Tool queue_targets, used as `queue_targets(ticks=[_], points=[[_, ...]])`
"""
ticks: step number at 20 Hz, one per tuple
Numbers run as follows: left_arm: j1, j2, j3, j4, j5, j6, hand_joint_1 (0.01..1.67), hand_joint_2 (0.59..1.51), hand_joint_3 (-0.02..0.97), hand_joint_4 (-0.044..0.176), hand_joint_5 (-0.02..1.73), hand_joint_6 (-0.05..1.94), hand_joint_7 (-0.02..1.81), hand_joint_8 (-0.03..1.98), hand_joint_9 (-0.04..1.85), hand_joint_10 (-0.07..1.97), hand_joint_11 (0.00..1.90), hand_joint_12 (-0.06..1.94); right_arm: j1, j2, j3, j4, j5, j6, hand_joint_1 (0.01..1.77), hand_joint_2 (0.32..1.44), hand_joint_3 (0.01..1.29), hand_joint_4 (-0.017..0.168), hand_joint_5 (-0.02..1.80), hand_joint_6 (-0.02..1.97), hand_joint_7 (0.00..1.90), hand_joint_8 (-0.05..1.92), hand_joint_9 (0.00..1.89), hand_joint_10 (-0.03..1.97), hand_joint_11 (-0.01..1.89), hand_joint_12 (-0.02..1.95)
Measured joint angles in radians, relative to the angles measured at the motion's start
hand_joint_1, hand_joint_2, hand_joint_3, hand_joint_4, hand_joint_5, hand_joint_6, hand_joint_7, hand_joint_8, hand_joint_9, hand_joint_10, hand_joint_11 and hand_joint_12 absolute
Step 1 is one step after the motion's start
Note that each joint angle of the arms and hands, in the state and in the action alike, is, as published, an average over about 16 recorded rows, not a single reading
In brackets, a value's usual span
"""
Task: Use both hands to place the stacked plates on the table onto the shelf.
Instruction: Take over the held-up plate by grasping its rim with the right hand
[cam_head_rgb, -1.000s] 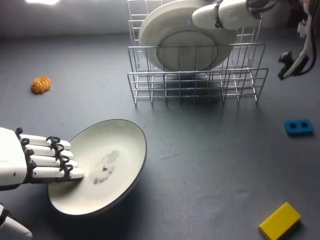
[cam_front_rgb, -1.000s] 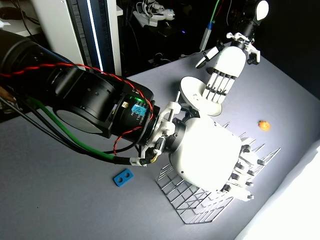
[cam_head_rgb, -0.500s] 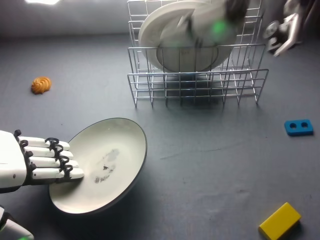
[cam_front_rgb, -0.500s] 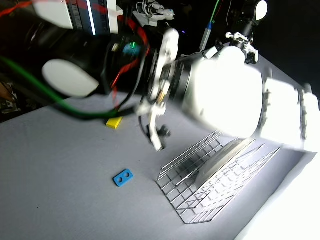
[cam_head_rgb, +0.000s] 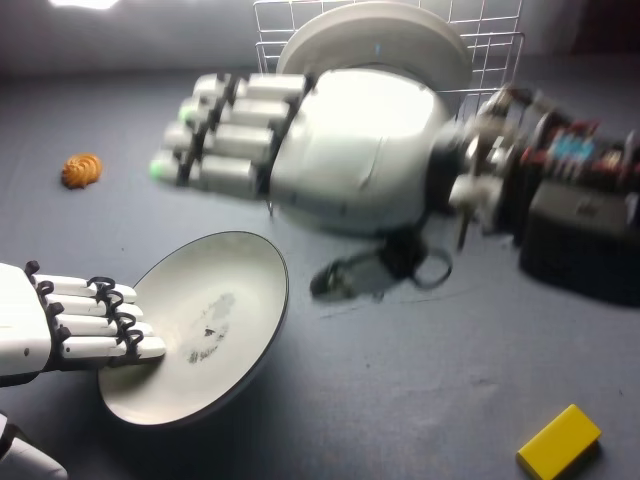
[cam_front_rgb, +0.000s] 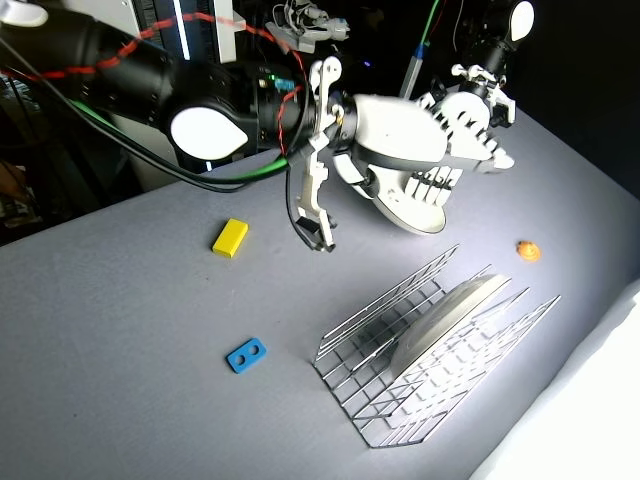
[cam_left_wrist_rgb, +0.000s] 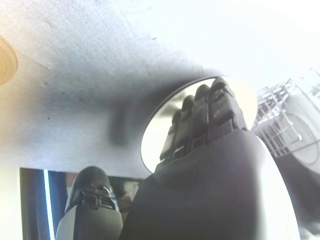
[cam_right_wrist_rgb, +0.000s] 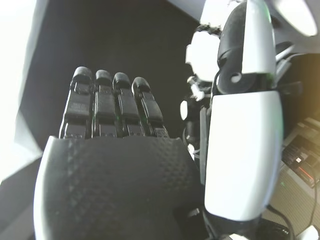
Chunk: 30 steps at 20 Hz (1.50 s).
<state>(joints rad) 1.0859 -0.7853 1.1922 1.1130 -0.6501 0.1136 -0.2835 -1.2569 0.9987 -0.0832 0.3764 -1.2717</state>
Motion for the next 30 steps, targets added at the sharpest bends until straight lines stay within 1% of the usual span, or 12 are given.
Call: queue_targets(ticks=[4,7,12,16,19,22,27,30], points=[[0.005,0.0,-0.001,-0.006,0.002,0.0,0.01,1.122,0.021,-0.006,0.0,-0.03,0.03,0.01,0.02,0.01,0.01,-0.03,-0.054,-0.064,0.018,0.001,-0.008,-0.052,1.04,0.89,0.01,0.003,0.02,0.04,0.02,0.0,0.02,0.0,0.02,0.01],[0.008,0.0,-0.002,-0.01,0.003,0.0,0.01,1.122,0.021,-0.006,0.0,-0.03,0.03,0.01,0.02,0.01,0.01,-0.03,-0.083,-0.112,0.042,0.003,-0.017,-0.079,1.02,0.9,0.01,0.004,0.02,0.04,0.02,0.0,0.02,0.0,0.02,0.05],[0.014,0.001,-0.004,-0.018,0.005,0.0,0.01,1.125,0.021,-0.006,0.0,-0.03,0.03,0.01,0.02,0.01,0.01,-0.03,-0.111,-0.187,0.098,0.006,-0.024,-0.11,1.03,0.91,0.01,0.004,0.02,0.03,0.02,0.0,0.02,0.0,0.02,0.13],[0.018,0.001,-0.004,-0.024,0.006,0.0,0.02,1.126,0.021,-0.006,0.0,-0.03,0.02,0.01,0.02,0.01,0.01,-0.03,-0.123,-0.232,0.142,0.014,-0.026,-0.123,1.07,0.93,0.01,0.003,0.05,0.03,0.03,0.0,0.03,0.0,0.02,0.26],[0.02,0.001,-0.005,-0.028,0.007,0.0,0.02,1.126,0.022,-0.006,0.0,-0.03,0.02,0.01,0.02,0.01,0.01,-0.03,-0.129,-0.257,0.167,0.02,-0.026,-0.129,1.11,0.94,0.01,0.003,0.13,0.03,0.1,0.0,0.09,0.02,0.02,0.48],[0.022,0.001,-0.006,-0.031,0.009,0.0,0.02,1.128,0.021,-0.006,0.0,-0.03,0.02,0.01,0.02,0.01,0.01,-0.03,-0.131,-0.274,0.187,0.026,-0.024,-0.133,1.16,0.98,0.01,0.003,0.24,0.04,0.23,0.01,0.2,0.05,0.05,0.7],[0.023,0.002,-0.008,-0.039,0.013,-0.001,0.02,1.129,0.021,-0.005,-0.01,-0.03,0.02,0.01,0.02,0.01,0.01,-0.03,-0.134,-0.288,0.205,0.036,-0.014,-0.136,1.21,1.03,0.01,0.0,0.46,0.11,0.48,0.03,0.45,0.11,0.17,1.05],[0.022,0.002,-0.008,-0.05,0.016,-0.001,0.02,1.129,0.021,-0.002,-0.01,-0.03,0.02,0.01,0.02,0.01,0.02,-0.02,-0.134,-0.29,0.207,0.04,-0.005,-0.137,1.22,1.05,0.01,-0.001,0.59,0.16,0.63,0.1,0.62,0.17,0.27,1.24]])
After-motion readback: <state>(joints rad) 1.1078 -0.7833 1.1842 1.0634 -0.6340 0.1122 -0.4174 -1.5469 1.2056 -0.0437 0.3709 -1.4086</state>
